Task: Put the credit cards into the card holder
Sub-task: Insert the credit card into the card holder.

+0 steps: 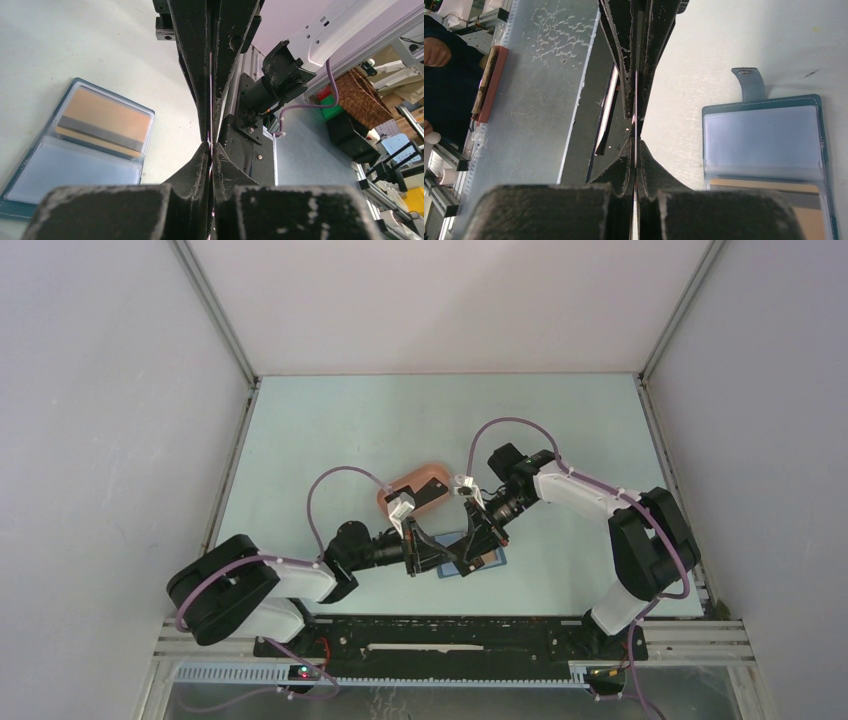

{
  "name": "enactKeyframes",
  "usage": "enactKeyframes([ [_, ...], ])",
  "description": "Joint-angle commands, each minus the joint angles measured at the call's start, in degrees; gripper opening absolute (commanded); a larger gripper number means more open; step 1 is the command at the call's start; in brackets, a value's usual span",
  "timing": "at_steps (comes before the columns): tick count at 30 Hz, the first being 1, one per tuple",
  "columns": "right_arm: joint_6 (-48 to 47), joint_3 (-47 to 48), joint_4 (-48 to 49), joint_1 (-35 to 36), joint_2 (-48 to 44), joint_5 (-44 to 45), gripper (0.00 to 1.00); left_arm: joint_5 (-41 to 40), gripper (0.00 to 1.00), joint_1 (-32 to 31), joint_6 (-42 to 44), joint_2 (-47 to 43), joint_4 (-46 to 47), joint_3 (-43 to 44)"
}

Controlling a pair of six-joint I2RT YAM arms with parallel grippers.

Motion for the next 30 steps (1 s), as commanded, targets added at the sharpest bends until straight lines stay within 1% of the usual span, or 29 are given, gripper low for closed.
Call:
enactKeyframes([
  [1, -0.12, 2.01, 0.26, 0.51, 0.51, 0.3, 0.0, 1.5, 0.08, -0.29, -1.5, 1.42, 5.55, 3.57],
  [8, -0.09, 2.08, 0.27, 0.64, 0.69, 0.53, 0.0, 1.49, 0.12, -0.28, -1.83, 1.73, 6.28, 3.52],
  [15, 0.0, 2.08, 0.35, 0.85, 0.86, 0.86, 0.0, 1.89, 0.13, -0.2, -2.13, 1.6, 7.09, 3.36],
  [17, 0.0, 2.09, 0.35, 0.94, 0.86, 1.01, 0.0, 2.06, 0.11, -0.14, -2.42, 1.85, 7.51, 3.45],
  [18, 0.0, 2.09, 0.41, 0.99, 0.91, 1.1, 0.0, 2.33, 0.07, -0.19, -2.57, 2.05, 7.69, 3.45],
  [19, 0.12, 2.04, 0.52, 1.03, 0.87, 1.25, 0.0, 2.55, 0.02, -0.14, -2.74, 2.27, 7.91, 3.58],
  [20, 0.31, 2.1, 0.59, 1.06, 0.82, 1.5, 0.02, 2.88, 0.0, -0.13, -2.93, 2.52, 8.04, 3.65],
  [21, 0.53, 2.09, 0.73, 1.04, 0.71, 1.85, 0.09, 2.93, 0.0, -0.05, -3.16, 2.79, 8.15, 3.57],
  [23, 1.53, 2.03, 1.42, 0.89, 0.24, 3.19, 0.25, 2.56, 0.0, 0.49, -3.95, 3.28, 8.13, 3.18],
  [25, 2.36, 2.08, 1.95, 0.17, -0.97, 5.05, 0.38, 1.98, 0.0, 1.46, -5.43, 4.1, 8.73, 2.12],
  [26, 2.75, 2.06, 2.24, -0.51, -1.81, 6.13, 0.43, 1.85, 0.0, 1.91, -6.48, 4.42, 9.32, 1.41],
  [27, 3.05, 2.07, 2.5, -1.42, -2.91, 7.34, 0.51, 1.55, 0.0, 2.34, -7.42, 4.82, 9.92, 0.75],
  [29, 2.8, 2.02, 2.63, -3.22, -5.09, 10.78, 0.61, 0.57, 0.0, 2.82, -8.98, 5.28, 10.45, -0.31],
  [30, 2.5, 1.93, 2.71, -4.13, -6.55, 12.5, 0.63, -0.28, 0.0, 2.86, -9.6, 5.52, 10.42, -0.79],
])
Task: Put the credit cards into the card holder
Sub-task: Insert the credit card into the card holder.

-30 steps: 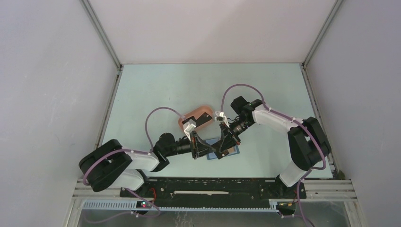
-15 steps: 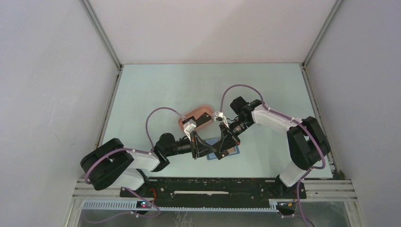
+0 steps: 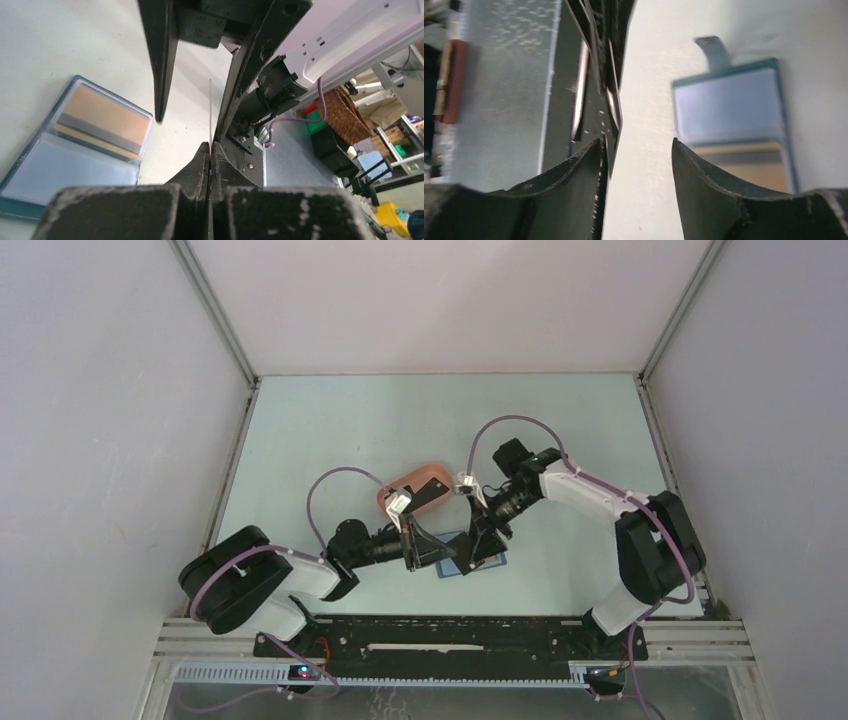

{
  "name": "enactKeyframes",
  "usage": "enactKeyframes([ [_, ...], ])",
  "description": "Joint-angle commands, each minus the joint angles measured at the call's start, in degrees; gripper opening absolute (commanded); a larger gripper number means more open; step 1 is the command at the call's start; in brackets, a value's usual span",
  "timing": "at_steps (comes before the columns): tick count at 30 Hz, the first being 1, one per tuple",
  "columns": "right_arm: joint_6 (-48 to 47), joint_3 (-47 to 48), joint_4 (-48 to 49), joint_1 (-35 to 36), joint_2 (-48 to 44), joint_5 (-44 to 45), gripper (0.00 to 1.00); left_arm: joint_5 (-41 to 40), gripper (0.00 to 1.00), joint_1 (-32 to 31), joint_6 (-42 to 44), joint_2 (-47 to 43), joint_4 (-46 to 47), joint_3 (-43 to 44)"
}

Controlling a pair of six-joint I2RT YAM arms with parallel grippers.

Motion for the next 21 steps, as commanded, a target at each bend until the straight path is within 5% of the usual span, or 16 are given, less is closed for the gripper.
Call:
enactKeyframes([
  [1, -0.52, 1.7, 1.52, -4.2, -6.99, 7.77, 0.65, -2.29, 0.0, 0.87, -4.71, 1.13, 4.39, -1.16],
  [14, -25.56, -10.22, 1.87, -7.97, -17.19, 13.17, 0.65, -10.97, 0.0, 0.89, -11.25, 4.56, 7.65, -4.8],
  [21, -24.91, -10.66, 3.9, -7.97, -14.39, 17.85, 0.61, -12.57, 0.0, 0.8, -13.55, 6.87, 7.76, -4.45],
])
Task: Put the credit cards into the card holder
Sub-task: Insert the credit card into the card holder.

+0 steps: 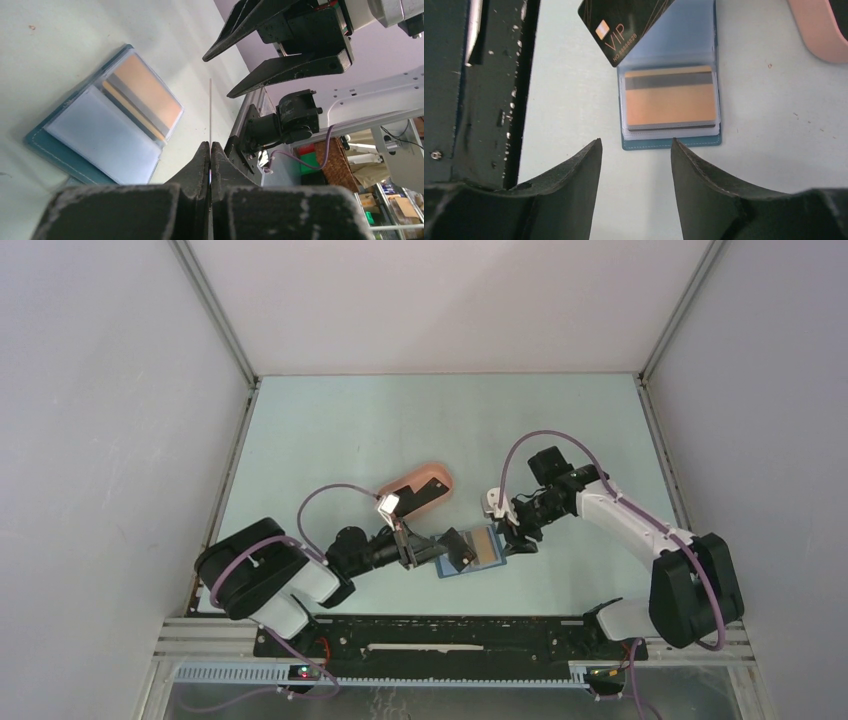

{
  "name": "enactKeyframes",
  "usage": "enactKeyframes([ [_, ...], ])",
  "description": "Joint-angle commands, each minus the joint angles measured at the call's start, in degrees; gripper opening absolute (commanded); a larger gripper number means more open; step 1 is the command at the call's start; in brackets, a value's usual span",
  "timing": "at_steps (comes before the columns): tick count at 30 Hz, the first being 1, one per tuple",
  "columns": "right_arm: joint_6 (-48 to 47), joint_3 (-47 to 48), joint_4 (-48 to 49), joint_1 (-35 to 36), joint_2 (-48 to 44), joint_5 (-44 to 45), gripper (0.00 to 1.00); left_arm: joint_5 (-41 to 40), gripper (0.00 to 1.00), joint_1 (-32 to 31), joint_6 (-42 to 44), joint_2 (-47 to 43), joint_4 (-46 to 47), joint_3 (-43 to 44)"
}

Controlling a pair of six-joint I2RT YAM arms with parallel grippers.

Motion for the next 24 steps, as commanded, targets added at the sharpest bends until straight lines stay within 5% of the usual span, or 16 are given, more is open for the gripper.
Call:
enactKeyframes([
  [1, -2.89, -0.59, 2.08, 0.15, 1.13, 3.54, 0.61, -2.41, 0.0, 0.05, -2.41, 1.83, 2.85, -0.21],
  [12, 0.83, -1.76, 7.47, 2.91, 4.14, 9.75, 0.58, -7.22, 0.0, -0.04, -2.93, 5.98, 1.97, 0.71],
  [24, 3.88, -1.77, 10.45, 5.93, 7.65, 14.79, 0.55, -9.37, 0.0, 0.04, 0.09, 5.2, -11.24, 3.83],
])
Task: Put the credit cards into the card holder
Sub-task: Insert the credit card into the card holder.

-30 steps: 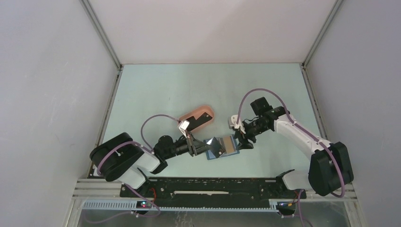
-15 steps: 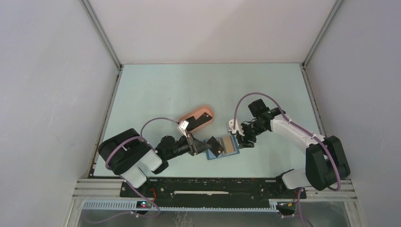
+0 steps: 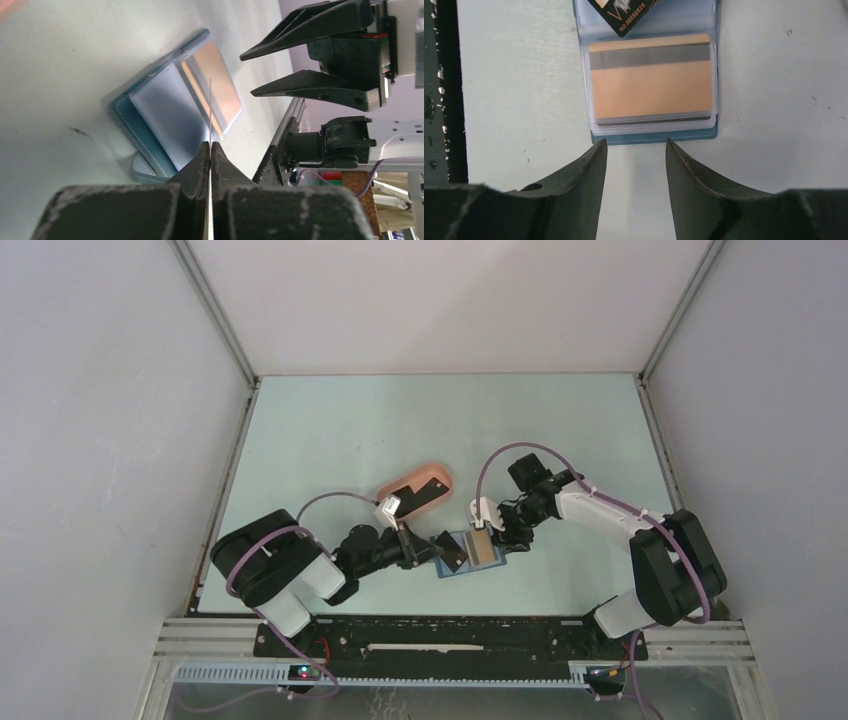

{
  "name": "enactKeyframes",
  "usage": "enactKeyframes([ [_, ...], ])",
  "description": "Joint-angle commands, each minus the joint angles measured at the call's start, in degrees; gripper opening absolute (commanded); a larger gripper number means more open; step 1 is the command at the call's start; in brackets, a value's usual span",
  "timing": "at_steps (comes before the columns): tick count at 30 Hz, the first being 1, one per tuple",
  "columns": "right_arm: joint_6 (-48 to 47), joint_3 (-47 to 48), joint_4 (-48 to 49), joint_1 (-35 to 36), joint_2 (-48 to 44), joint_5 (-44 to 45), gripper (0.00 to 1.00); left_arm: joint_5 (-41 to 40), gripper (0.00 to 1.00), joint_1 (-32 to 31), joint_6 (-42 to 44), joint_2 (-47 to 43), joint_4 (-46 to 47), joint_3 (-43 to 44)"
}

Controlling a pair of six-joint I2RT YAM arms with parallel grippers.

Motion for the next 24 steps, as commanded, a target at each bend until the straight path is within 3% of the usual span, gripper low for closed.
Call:
enactKeyframes([
  [1, 1.36, -0.1, 1.8, 0.68, 0.82, 1.76, 0.55, -1.65, 0.0, 0.1, 2.7, -0.58, -4.72, 2.88],
  [17, 2.16, -0.06, 2.33, 1.97, 1.95, 2.99, 0.54, 0.85, 0.0, 0.94, 1.85, -0.42, -4.23, 4.32],
  [24, 2.49, 0.39, 1.93, 2.12, 2.52, 3.26, 0.52, 2.32, 0.0, 1.33, -0.24, 2.39, 0.41, 4.35],
])
